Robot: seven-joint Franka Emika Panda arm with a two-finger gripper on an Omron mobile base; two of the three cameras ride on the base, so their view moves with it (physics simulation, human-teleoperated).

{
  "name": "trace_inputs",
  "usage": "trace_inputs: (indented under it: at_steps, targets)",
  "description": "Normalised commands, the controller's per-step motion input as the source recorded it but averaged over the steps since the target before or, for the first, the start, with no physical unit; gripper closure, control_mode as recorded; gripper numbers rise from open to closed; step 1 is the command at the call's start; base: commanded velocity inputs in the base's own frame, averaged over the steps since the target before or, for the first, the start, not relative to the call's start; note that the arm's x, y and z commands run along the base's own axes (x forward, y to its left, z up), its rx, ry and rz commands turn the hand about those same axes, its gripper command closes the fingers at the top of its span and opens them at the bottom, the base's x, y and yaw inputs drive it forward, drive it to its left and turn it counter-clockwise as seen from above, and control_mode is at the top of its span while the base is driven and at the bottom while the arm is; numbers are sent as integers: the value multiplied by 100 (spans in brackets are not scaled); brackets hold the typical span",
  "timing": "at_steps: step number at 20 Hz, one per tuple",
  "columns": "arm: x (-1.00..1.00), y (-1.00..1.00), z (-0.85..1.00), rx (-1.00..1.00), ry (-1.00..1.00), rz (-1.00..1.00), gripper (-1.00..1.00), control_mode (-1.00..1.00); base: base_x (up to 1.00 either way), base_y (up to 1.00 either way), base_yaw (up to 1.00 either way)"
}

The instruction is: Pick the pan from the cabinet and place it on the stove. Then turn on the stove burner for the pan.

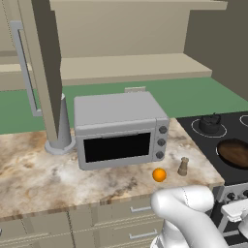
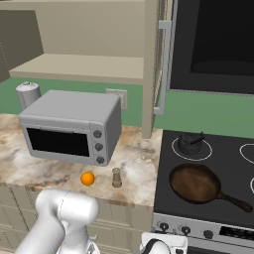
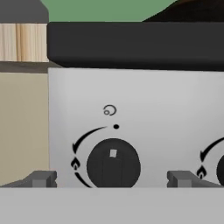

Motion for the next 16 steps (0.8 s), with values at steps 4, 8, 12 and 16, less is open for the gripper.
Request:
trace_inputs:
  at_steps: [4,8,12,16]
  targets:
    - [0,0,0,0,0,0,-100,-100,0,0,0]
    - [0,0,1,0,0,0,-100,-100,0,0,0]
    - [0,0,3,0,0,0,-100,-100,0,0,0]
    - [0,0,3,0,0,0,-100,-100,0,0,0]
